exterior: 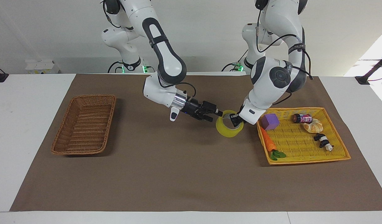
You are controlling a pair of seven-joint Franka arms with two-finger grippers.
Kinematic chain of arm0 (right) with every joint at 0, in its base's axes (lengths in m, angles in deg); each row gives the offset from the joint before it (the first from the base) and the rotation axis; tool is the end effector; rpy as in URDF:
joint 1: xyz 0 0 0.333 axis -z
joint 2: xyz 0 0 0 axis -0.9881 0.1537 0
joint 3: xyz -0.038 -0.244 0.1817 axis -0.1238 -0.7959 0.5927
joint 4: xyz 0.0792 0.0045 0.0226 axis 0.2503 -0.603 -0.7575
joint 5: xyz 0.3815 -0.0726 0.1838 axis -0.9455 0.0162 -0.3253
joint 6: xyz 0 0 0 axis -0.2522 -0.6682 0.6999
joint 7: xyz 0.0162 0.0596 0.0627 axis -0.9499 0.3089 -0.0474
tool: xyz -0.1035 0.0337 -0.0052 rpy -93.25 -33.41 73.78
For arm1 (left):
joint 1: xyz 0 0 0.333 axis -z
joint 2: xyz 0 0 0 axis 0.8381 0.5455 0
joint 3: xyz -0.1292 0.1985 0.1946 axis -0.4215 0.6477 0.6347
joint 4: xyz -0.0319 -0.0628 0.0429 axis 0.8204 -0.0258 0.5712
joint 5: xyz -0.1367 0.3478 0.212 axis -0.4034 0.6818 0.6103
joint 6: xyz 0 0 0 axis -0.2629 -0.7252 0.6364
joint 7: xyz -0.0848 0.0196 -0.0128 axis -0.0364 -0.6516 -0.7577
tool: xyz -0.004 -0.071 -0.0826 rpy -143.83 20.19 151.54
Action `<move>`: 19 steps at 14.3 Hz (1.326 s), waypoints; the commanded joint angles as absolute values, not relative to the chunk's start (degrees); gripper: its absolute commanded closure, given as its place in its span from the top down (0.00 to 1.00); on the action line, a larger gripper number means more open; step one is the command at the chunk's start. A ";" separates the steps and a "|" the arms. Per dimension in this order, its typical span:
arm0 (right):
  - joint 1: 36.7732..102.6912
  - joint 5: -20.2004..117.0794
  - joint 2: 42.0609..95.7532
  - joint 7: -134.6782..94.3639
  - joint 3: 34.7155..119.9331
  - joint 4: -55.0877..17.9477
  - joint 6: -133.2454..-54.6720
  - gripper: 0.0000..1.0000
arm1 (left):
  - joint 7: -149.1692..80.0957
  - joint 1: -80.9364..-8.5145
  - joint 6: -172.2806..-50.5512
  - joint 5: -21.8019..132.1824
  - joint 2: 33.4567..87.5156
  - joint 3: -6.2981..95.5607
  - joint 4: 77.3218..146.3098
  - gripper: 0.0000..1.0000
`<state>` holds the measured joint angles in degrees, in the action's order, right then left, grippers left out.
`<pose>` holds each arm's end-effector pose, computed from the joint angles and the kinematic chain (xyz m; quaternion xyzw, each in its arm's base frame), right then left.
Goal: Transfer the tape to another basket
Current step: 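Hold the tape with the left gripper while the right gripper grasps it, then pull the tape with the right gripper while the left gripper releases it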
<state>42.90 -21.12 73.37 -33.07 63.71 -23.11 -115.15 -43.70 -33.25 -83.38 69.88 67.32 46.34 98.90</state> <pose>0.5691 0.3655 0.3171 -0.8145 0.1759 -0.0164 0.5527 0.6027 -0.2946 0.4022 0.9953 0.0308 -0.0589 0.0705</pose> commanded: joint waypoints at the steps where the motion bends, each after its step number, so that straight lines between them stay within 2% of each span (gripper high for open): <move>1: 43.01 -23.10 73.34 -34.04 63.71 -22.84 -115.58 1.00 | -44.23 -32.42 -83.25 68.90 65.28 47.13 100.62 0.00; 3: 43.01 -23.19 73.34 -34.04 63.79 -22.75 -115.67 0.96 | -44.23 -32.42 -83.42 68.90 65.28 47.13 100.62 0.00; 6: 43.45 -23.19 73.60 -33.95 63.80 -22.75 -114.45 0.96 | -44.23 -32.42 -83.51 68.90 65.28 47.13 100.62 0.00; 9: 43.72 -26.25 77.46 -34.13 63.80 -19.24 -112.15 0.96 | -44.14 -32.42 -83.51 68.90 65.28 47.13 100.70 0.00; 12: 43.98 -26.88 78.18 -34.04 63.80 -18.09 -110.84 0.87 | -44.06 -32.42 -83.69 68.90 65.28 47.13 100.62 0.00; 14: 43.98 -26.88 78.18 -34.13 63.80 -18.18 -110.57 0.69 | -44.05 -32.42 -83.69 68.90 65.28 47.13 100.62 0.01; 15: 44.07 -26.88 78.18 -34.13 63.80 -18.18 -110.48 0.56 | -44.05 -32.42 -83.69 68.90 65.28 47.13 100.62 0.01; 16: 44.15 -26.88 78.18 -34.13 63.80 -18.18 -110.13 0.33 | -44.05 -32.42 -83.60 68.90 65.28 47.13 100.62 0.01; 17: 44.50 -26.79 78.18 -34.13 63.80 -18.18 -109.00 0.05 | -44.05 -32.42 -83.51 68.90 65.28 47.13 100.62 0.01; 18: 45.20 -26.62 78.26 -34.13 63.71 -18.18 -108.12 0.00 | -44.05 -32.42 -83.42 68.90 65.28 47.13 100.62 0.01; 19: 45.64 -26.35 78.26 -34.48 63.71 -18.18 -107.76 0.00 | -44.05 -32.42 -83.42 68.90 65.28 47.13 100.62 0.02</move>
<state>43.84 -25.51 77.75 -33.54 63.53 -19.02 -109.78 -43.70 -33.24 -83.35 69.86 67.18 46.37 98.92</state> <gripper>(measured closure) 0.441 0.775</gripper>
